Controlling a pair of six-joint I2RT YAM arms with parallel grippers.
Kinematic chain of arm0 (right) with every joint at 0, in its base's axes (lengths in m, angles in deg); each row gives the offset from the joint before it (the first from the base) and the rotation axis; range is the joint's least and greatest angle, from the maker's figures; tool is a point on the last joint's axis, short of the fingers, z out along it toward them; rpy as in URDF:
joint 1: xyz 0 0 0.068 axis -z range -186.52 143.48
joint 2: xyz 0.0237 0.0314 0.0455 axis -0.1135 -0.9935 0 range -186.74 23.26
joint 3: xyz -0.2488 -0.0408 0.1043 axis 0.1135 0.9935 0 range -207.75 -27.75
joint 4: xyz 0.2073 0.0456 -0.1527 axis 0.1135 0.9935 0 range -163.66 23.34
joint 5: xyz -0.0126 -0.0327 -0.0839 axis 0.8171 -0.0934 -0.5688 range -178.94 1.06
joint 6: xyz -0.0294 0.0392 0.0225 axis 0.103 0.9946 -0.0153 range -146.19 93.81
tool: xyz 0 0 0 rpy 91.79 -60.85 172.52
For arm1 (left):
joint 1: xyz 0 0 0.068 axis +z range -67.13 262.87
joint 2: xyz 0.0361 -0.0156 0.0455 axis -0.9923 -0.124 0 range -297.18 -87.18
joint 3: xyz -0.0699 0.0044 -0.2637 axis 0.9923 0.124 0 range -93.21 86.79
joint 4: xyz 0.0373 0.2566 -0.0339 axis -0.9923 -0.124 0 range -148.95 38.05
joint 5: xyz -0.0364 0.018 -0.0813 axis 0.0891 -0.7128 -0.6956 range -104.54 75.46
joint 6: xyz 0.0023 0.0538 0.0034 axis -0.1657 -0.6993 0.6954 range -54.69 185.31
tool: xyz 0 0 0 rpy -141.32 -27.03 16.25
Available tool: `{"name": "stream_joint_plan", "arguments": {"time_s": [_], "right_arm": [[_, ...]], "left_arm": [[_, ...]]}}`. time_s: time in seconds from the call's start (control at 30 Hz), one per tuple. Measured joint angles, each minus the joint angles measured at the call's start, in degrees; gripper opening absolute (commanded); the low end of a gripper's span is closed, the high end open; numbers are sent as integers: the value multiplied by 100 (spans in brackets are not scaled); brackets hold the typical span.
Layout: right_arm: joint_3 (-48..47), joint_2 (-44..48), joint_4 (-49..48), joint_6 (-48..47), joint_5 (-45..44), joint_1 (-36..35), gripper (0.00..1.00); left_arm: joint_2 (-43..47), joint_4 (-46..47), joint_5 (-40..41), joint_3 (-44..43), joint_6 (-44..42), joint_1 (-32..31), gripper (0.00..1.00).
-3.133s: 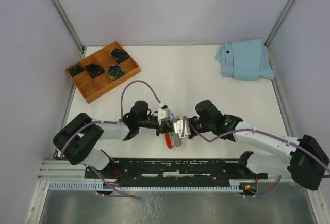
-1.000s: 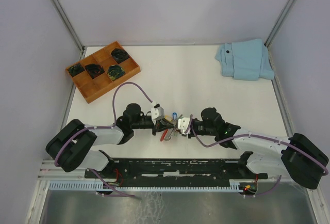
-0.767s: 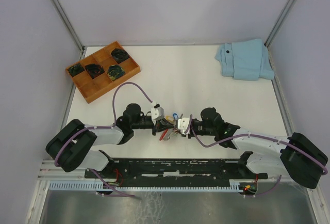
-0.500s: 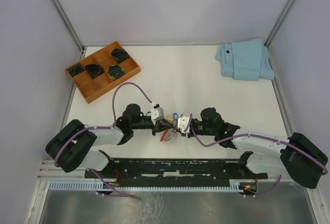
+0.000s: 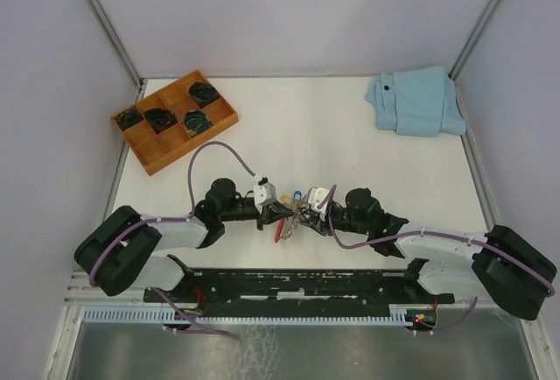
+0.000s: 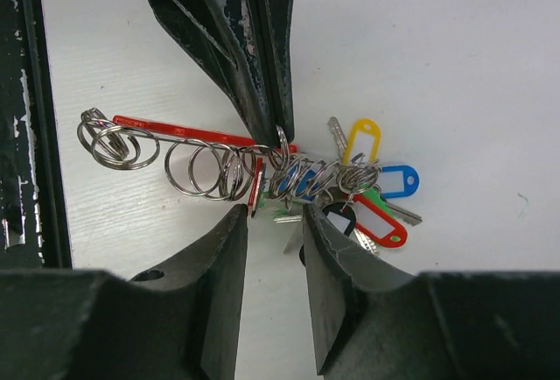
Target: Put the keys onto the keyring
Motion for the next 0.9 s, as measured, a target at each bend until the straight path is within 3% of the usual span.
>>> {"name": "stream_joint_plan", "arguments": {"time_s": [0.5,0.8,0.9], "right_arm": [[289,-1027,-1803,1082,-4,0,30],[313,-1128,-2022,1176,-92,-2,6],[315,-951,-1832,1132,-122,-15,3]], "left_arm": [[4,177,144,39,2,0,3],[72,219,282,129,2,0,3],[223,219,382,219,2,-2,3]]}}
